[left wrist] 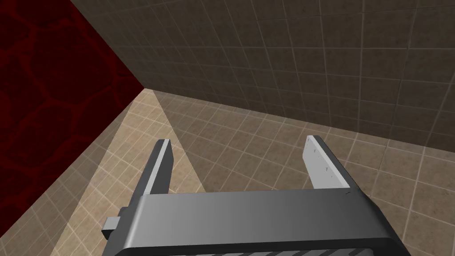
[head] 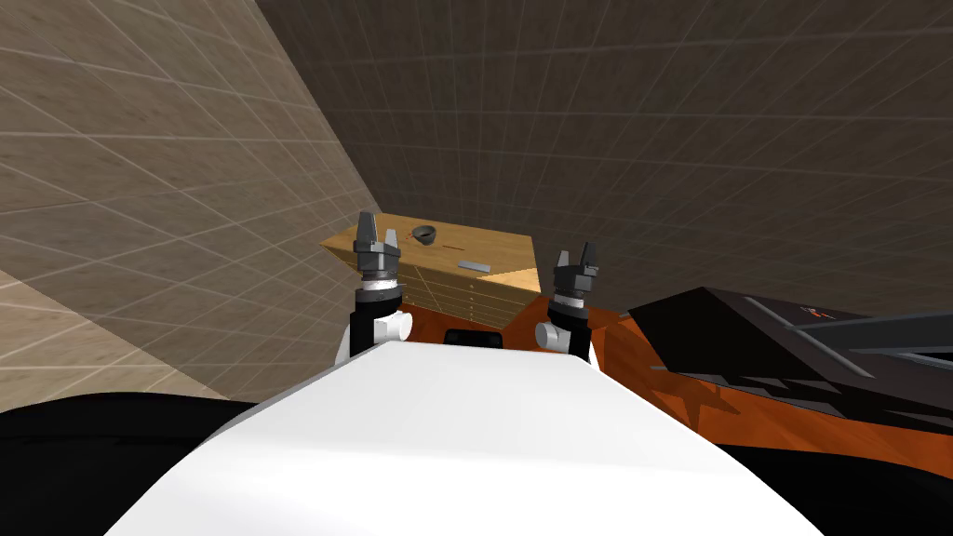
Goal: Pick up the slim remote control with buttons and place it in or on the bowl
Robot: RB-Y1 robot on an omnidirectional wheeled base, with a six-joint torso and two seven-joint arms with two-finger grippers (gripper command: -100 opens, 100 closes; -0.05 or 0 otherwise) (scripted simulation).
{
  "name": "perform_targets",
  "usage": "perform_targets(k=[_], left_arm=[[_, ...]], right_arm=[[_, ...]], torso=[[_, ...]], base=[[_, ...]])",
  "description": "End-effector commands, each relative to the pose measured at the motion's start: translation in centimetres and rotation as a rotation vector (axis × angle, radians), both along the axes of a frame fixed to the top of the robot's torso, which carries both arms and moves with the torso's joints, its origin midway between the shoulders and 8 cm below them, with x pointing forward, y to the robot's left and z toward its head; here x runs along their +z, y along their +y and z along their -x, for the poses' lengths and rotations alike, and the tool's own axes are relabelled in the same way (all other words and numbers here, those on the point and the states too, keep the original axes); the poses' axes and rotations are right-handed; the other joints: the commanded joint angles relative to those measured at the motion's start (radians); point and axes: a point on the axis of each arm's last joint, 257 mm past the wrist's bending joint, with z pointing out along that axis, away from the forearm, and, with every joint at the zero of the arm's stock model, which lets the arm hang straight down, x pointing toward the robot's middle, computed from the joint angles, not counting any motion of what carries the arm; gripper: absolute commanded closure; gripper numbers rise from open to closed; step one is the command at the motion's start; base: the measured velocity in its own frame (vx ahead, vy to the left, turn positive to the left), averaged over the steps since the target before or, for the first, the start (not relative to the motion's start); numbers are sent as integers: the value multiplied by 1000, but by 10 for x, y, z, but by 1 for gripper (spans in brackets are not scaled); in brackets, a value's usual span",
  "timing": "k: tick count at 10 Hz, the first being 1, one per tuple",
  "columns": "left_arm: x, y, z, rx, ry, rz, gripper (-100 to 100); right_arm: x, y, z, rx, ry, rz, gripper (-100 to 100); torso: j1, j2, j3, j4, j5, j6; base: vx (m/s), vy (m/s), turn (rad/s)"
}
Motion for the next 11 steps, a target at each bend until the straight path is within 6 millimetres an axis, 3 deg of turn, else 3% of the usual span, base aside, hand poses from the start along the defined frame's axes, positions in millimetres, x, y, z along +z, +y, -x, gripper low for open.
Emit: perform_targets(k=[1,6,11], left_arm=[[-2,-4,-6,-16,15,-25,-100],[-17,-9,-40,-51,98,-82,-100],[-36,-6,-82,-57,204,-102,-100]], right_arm=[[0,0,0,0,0,0,0],[0,0,0,0,0,0,0],[0,0,0,0,0,0,0]], torso=[[0,0,0,0,0,0],[-12,3,2,1,-3,0],[-8,3,2,1,-2,0]], base=[[-21,-39,17],[-42,-135,35],[-51,-143,31]])
